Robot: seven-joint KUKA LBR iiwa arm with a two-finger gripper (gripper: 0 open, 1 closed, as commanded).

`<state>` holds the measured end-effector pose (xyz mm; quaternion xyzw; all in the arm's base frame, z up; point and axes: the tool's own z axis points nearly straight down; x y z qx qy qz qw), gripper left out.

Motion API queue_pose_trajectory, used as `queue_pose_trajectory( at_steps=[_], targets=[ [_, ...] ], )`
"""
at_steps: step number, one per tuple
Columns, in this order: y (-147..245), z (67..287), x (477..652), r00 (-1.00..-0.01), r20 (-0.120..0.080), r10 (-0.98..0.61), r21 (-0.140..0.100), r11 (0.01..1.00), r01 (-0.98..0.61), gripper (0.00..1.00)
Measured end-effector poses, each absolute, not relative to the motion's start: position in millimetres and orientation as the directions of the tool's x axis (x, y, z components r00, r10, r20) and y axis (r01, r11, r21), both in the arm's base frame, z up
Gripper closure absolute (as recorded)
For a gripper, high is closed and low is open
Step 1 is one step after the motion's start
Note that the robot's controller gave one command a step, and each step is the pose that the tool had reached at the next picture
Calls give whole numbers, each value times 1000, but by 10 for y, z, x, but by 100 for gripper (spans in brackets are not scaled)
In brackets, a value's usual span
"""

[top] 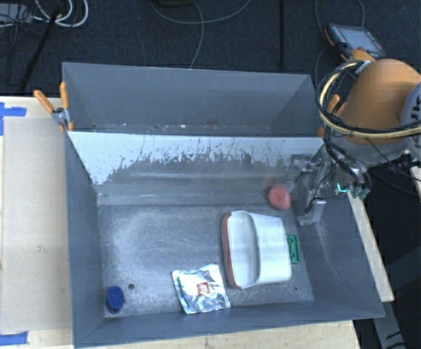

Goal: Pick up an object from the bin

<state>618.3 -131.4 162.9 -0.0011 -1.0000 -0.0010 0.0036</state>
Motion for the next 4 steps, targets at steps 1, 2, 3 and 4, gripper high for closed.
queue_pose_trajectory(
  at_steps=[1, 2, 3, 4],
  targets=[
    [-166, 854, 6182, -996, -8, -84, 2, 996, -84, 0],
    [-849, 848, 6035, -974, -14, -226, 2, 974, -226, 0],
    [-971, 1064, 5871, -732, -4, -681, -3, 732, -681, 0],
    [-712, 808, 6069, -715, 8, -699, -5, 715, -699, 0]
  ],
)
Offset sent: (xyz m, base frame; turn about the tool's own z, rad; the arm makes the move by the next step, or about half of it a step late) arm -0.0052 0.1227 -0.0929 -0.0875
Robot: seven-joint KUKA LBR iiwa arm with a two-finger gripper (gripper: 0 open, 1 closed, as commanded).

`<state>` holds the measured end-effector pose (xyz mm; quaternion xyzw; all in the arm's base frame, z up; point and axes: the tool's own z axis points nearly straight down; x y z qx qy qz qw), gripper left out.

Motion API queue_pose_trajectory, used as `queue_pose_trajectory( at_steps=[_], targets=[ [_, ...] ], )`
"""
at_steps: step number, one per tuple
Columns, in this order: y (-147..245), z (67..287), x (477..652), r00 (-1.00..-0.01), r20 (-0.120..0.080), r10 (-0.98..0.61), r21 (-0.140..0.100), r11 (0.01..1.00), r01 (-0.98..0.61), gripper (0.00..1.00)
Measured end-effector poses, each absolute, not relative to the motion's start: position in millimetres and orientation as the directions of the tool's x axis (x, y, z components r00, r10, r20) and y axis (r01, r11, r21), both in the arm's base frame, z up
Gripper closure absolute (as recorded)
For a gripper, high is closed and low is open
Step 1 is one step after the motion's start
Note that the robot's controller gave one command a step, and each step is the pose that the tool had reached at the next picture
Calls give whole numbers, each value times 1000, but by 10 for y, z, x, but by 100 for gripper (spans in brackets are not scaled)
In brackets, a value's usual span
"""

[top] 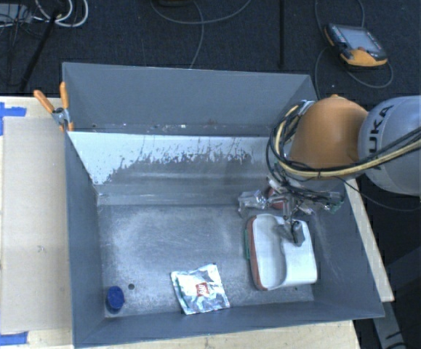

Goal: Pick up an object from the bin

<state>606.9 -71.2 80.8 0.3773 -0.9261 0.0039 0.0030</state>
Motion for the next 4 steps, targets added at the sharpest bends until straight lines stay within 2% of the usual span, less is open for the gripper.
queue_pose_trajectory(
  at_steps=[1, 2, 3, 4],
  targets=[
    [-691, 792, 6070, -719, -5, -695, -6, 719, -695, 100],
    [-682, 769, 6052, -720, -3, -694, -1, 720, -694, 0],
    [-578, 708, 5696, -771, -3, -637, -1, 771, -637, 0],
    [-856, 853, 5488, -805, -8, -594, -7, 805, -594, 0]
  ],
)
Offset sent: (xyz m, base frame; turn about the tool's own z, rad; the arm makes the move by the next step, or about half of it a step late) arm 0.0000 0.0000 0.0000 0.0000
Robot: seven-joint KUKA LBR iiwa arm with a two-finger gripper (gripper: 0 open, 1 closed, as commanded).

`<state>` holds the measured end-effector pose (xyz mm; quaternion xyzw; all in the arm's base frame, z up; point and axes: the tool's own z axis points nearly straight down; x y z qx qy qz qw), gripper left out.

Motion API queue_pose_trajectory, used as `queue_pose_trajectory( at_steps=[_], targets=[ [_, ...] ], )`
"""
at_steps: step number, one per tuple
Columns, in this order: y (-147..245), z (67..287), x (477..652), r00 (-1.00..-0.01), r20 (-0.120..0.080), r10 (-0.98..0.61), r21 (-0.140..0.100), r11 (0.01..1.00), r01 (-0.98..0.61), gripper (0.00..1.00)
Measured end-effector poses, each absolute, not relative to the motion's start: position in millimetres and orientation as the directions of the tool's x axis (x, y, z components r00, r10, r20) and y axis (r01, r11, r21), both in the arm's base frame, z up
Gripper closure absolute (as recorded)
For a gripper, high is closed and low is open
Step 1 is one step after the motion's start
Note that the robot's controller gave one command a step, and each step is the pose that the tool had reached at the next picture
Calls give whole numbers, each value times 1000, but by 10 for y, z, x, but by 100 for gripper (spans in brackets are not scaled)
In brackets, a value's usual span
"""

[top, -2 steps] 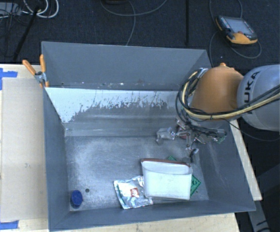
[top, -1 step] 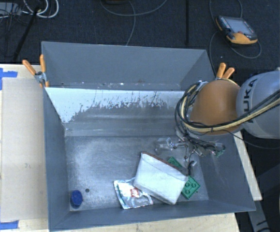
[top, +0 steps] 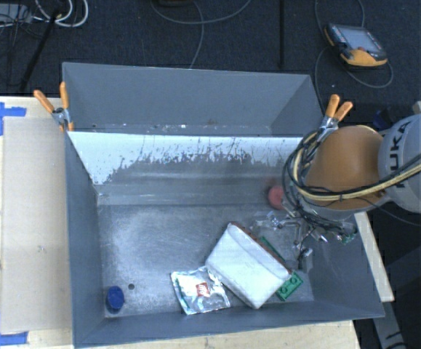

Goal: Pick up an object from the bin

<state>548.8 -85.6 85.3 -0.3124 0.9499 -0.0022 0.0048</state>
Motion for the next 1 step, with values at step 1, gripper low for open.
queue_pose_trajectory(
  at_steps=[1],
  targets=[
    [-122, 916, 6242, -772, -10, -635, -1, 772, -635, 0]
  ],
)
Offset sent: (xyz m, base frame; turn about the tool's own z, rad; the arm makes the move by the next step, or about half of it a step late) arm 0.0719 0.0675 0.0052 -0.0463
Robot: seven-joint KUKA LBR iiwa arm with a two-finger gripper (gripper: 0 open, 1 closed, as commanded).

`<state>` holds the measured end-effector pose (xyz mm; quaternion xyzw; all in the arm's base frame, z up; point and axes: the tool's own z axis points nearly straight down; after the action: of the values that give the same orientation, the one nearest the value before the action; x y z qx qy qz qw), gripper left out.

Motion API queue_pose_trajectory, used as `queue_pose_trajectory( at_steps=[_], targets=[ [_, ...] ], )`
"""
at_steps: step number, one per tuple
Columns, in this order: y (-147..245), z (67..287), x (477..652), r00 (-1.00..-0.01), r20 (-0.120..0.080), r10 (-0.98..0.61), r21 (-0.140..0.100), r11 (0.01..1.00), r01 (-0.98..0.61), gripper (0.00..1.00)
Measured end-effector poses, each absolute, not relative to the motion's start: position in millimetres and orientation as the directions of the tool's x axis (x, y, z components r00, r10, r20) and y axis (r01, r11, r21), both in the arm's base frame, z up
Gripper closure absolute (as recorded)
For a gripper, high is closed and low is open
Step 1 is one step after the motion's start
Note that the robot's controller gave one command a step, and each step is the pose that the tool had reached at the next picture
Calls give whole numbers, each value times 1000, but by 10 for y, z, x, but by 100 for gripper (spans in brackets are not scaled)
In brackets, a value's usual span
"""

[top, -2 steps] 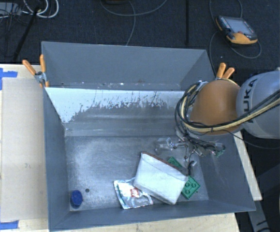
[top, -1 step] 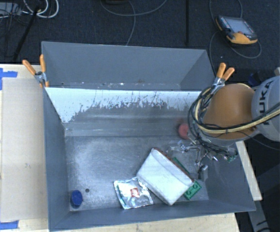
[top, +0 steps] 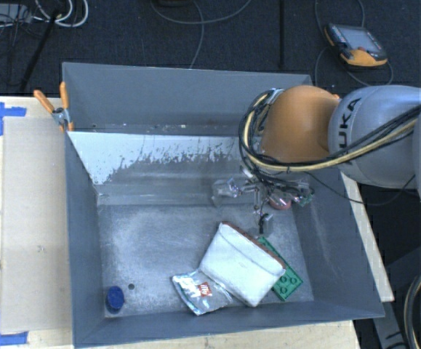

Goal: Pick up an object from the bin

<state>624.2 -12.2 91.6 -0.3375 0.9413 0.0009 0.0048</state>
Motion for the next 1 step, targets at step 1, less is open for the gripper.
queue_pose_trajectory(
  at_steps=[1],
  targets=[
    [226, 692, 5809, -596, 0, -803, 4, 596, -803, 0]
  ],
)
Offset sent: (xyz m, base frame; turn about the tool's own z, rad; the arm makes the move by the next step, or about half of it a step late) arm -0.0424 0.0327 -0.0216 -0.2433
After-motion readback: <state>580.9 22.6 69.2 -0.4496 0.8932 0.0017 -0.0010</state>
